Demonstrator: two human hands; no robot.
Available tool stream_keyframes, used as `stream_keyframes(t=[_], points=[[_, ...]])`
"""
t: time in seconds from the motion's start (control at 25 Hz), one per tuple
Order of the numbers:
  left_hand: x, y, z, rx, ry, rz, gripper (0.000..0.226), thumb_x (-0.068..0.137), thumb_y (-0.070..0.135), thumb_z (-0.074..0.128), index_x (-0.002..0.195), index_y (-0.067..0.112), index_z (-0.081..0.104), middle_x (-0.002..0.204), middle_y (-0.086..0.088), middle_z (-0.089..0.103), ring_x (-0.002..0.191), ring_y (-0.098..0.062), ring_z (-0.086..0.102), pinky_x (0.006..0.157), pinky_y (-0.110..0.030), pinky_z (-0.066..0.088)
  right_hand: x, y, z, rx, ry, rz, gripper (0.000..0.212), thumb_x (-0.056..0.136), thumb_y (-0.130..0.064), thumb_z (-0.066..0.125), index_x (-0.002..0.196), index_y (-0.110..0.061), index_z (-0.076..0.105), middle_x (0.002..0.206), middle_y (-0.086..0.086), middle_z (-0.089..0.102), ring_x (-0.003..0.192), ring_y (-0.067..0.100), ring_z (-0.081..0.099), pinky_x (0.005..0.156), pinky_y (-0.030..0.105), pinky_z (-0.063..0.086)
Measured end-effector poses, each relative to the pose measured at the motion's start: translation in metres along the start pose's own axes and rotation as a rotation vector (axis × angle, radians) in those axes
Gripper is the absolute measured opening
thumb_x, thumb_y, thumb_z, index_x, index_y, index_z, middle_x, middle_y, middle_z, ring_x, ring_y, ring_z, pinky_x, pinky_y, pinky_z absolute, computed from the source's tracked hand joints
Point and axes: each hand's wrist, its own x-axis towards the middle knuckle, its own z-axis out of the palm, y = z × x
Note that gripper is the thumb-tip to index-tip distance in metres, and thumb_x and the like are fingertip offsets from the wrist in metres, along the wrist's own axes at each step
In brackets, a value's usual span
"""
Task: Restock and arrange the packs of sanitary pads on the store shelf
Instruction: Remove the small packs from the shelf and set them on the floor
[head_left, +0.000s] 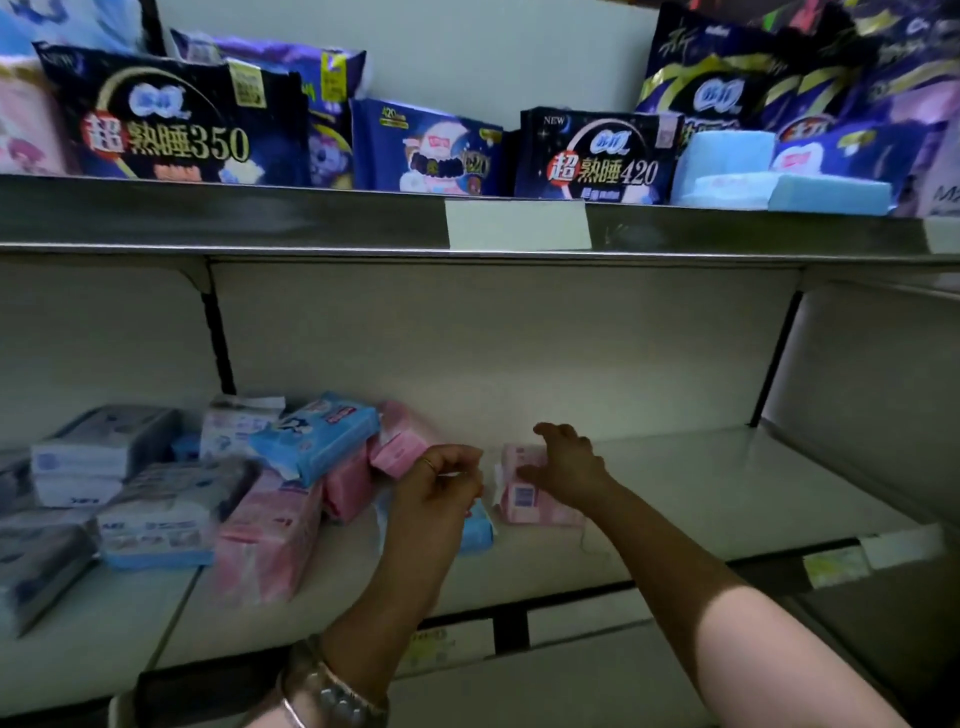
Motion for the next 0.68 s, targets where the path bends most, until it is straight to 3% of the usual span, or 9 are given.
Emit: stream_keyframes(t=[0.16,0.28,0.4,0.52,0.6,0.68], points=[[0.022,-0.019,-0.011,0.012,0.014,-0.078,0.019,0.088,0.0,0.054,0.084,0.018,0.061,0.085,-0.002,0.064,0.077,-0.014,0.06,0.066,-0.016,0.049,0.024,-0.011,0.025,-0.178,-0.1,0.144,0.069,0.084,-0.06,0.051,0.14,-0.024,0.032,0.143,0.008,0.033,0.133,0.033,0.025,0.104,0.058,0.027],[0.035,-0.031,-0.019,0.036,0.039,-0.098,0.021,0.087,0.001,0.056,0.079,0.02,0.06,0.083,-0.001,0.064,0.075,-0.014,0.061,0.057,-0.008,0.047,0.026,-0.014,0.037,-0.348,-0.041,0.115,0.066,0.08,-0.058,0.054,0.134,-0.025,0.037,0.137,0.005,0.038,0.131,0.031,0.027,0.1,0.055,0.029],[0.041,-0.036,-0.021,0.071,0.027,-0.108,0.019,0.088,0.002,0.055,0.081,0.019,0.06,0.083,-0.001,0.064,0.076,-0.014,0.062,0.058,-0.009,0.047,0.029,-0.01,0.034,-0.33,0.002,0.071,0.058,0.08,-0.053,0.056,0.128,-0.023,0.044,0.13,0.007,0.044,0.125,0.031,0.034,0.097,0.049,0.033],[0.042,-0.04,-0.019,0.08,0.0,-0.14,0.019,0.088,0.003,0.054,0.083,0.02,0.059,0.092,-0.006,0.064,0.085,-0.019,0.062,0.066,-0.019,0.047,0.023,-0.012,0.015,0.023,0.114,0.048,0.041,0.077,-0.047,0.055,0.108,-0.02,0.056,0.108,0.008,0.056,0.108,0.03,0.051,0.09,0.041,0.044],[0.039,-0.04,-0.015,0.078,0.016,-0.14,0.018,0.088,0.001,0.054,0.086,0.018,0.059,0.102,-0.011,0.062,0.088,-0.022,0.059,0.068,-0.021,0.047,0.01,-0.021,-0.008,0.415,0.179,0.003,0.026,0.081,-0.035,0.057,0.099,-0.018,0.061,0.093,0.007,0.061,0.092,0.025,0.059,0.081,0.034,0.048],[0.033,-0.036,-0.007,0.058,0.021,-0.125,0.019,0.087,0.0,0.056,0.101,0.013,0.056,0.11,-0.012,0.059,0.088,-0.018,0.056,0.066,-0.015,0.046,-0.006,-0.03,-0.029,0.855,0.122,-0.033,0.018,0.081,-0.03,0.06,0.093,-0.017,0.065,0.089,0.008,0.066,0.086,0.024,0.061,0.074,0.03,0.047]])
